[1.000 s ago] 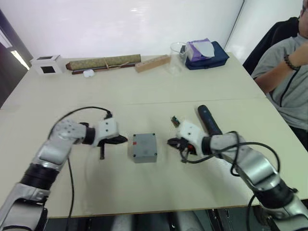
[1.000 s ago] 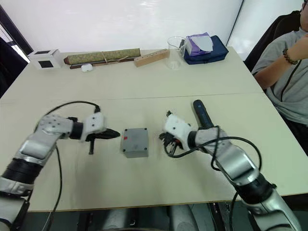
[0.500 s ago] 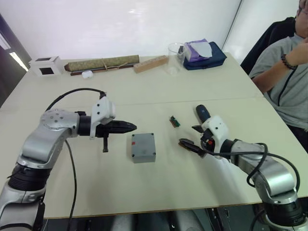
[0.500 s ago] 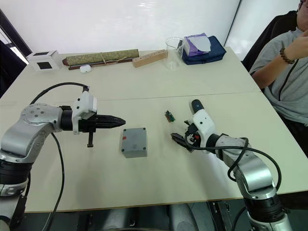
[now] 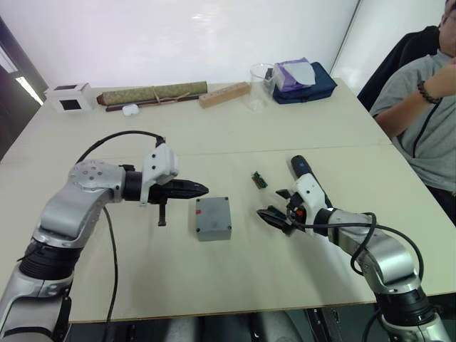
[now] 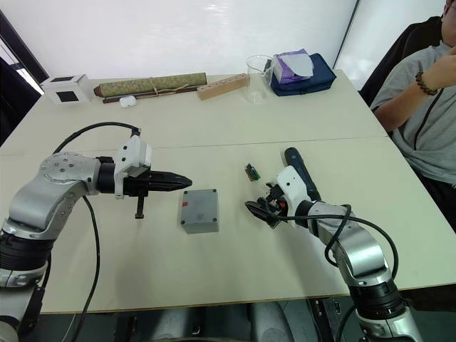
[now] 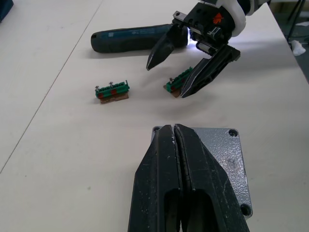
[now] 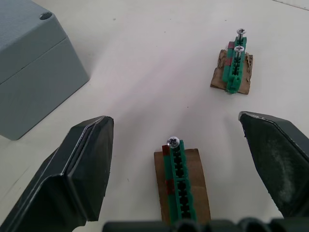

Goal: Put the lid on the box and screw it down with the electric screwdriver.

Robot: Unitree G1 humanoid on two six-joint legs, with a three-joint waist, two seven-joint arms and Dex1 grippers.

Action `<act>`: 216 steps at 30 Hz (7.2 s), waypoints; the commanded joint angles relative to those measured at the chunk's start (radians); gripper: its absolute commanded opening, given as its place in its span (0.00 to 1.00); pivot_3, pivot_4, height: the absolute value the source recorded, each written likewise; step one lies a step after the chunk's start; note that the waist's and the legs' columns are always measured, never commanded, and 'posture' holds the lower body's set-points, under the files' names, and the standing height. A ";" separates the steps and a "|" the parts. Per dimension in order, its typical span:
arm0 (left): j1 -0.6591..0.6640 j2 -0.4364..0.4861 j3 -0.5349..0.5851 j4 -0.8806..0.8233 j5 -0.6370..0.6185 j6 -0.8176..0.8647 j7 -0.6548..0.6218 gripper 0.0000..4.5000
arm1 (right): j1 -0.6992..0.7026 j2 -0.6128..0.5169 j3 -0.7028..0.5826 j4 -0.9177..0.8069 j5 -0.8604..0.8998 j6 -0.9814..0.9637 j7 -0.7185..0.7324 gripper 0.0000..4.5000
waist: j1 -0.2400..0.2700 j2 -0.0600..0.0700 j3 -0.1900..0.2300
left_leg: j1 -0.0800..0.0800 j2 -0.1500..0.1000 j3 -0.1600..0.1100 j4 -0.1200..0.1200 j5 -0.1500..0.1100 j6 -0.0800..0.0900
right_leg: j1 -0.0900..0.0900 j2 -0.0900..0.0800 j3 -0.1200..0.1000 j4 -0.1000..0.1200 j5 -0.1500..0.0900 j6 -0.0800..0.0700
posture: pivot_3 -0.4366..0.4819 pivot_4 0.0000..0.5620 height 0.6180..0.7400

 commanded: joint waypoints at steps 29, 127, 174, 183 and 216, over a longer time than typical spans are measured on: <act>0.013 0.033 0.015 -0.027 -0.003 -0.023 0.006 0.00 | -0.172 -0.016 -0.091 -0.224 0.186 0.284 -0.036 0.01 | -0.001 0.000 0.000 | 0.000 0.000 0.000 0.000 0.000 0.000 | 0.000 0.000 0.000 0.000 0.000 0.000 | 0.48 0.27 0.97; 0.073 -0.005 0.020 -0.143 -0.066 -0.011 0.117 0.00 | -0.641 -0.430 0.224 0.296 0.154 0.758 0.050 1.00 | -0.003 0.000 0.002 | -0.001 0.000 0.002 -0.001 0.000 0.000 | -0.002 -0.001 0.001 -0.001 0.000 0.000 | 0.48 0.27 0.97; 0.085 0.000 -0.048 -0.017 0.004 -0.066 0.102 0.00 | -0.511 0.135 -0.089 -0.079 0.101 0.120 -0.073 0.46 | 0.001 0.002 0.006 | -0.005 0.000 0.001 -0.001 0.000 0.000 | -0.006 -0.001 0.000 0.000 0.000 0.000 | 0.48 0.27 0.97; 0.063 -0.041 -0.108 0.058 0.043 -0.081 0.067 0.00 | -0.356 0.320 -0.050 -0.136 0.119 -0.126 -0.117 0.46 | -0.001 0.002 0.006 | -0.005 0.000 0.001 -0.001 0.000 0.000 | -0.006 -0.001 0.000 0.000 0.000 0.000 | 0.48 0.27 0.97; 0.055 -0.044 -0.145 0.135 0.126 -0.123 0.031 0.00 | -0.171 0.398 0.102 -0.079 0.055 -0.347 -0.136 0.46 | -0.002 0.002 0.006 | -0.003 0.000 0.000 -0.001 0.000 0.000 | -0.004 -0.001 0.000 0.001 0.000 0.000 | 0.48 0.27 0.97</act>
